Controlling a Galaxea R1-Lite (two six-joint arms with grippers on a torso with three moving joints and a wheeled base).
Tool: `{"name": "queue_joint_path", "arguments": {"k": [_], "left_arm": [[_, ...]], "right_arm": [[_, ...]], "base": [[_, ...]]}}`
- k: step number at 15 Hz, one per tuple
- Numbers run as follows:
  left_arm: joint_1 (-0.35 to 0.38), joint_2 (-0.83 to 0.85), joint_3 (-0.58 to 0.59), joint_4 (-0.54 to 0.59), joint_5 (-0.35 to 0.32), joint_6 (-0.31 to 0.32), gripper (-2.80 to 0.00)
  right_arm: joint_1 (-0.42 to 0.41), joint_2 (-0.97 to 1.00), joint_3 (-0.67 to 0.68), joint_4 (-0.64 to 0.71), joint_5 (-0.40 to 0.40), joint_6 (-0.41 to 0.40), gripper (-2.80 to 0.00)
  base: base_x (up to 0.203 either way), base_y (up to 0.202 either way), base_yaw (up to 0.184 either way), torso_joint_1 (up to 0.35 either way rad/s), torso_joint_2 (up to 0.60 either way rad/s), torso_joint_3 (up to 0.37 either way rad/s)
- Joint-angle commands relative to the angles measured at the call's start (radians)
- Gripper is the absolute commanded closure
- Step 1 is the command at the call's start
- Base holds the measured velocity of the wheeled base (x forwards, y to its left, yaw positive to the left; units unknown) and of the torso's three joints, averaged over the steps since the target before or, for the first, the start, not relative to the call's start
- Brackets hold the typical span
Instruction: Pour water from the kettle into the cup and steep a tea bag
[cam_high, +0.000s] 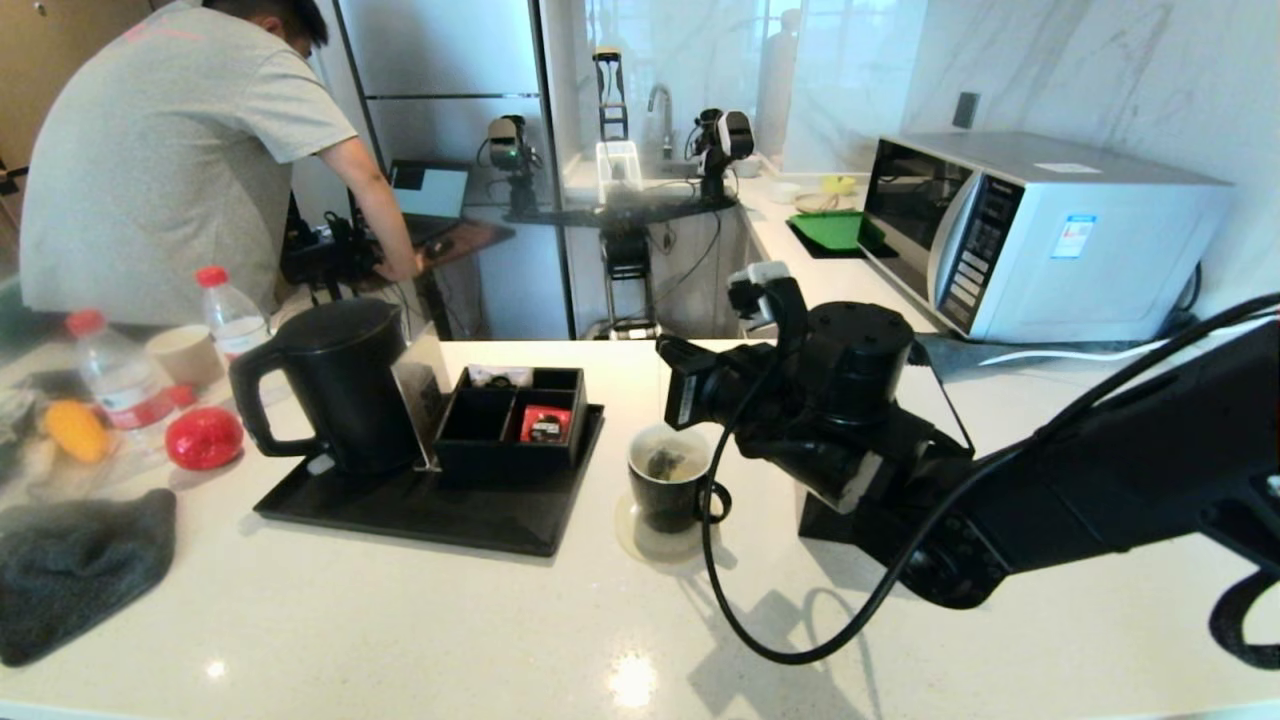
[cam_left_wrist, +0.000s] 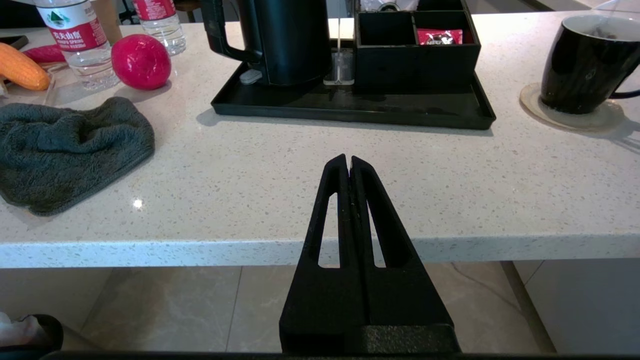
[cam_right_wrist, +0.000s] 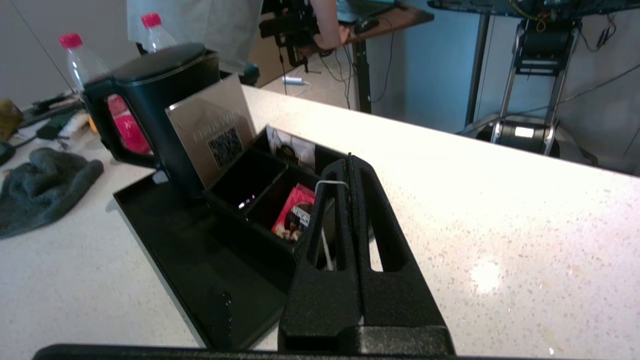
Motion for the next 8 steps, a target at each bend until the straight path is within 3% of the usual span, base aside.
{"name": "queue_joint_path", "arguments": {"k": [1, 8], "left_arm": [[0.001, 0.000, 0.000, 0.000, 0.000, 0.000, 0.00], [0.001, 0.000, 0.000, 0.000, 0.000, 0.000, 0.00]], "right_arm": [[0.001, 0.027, 0.014, -0.006, 0.000, 0.000, 0.00], [0.001, 0.054, 0.041, -0.003, 0.000, 0.000, 0.00]], "base": [[0.000, 0.000, 0.000, 0.000, 0.00, 0.000], [0.000, 0.000, 0.000, 0.000, 0.00, 0.000]]}}
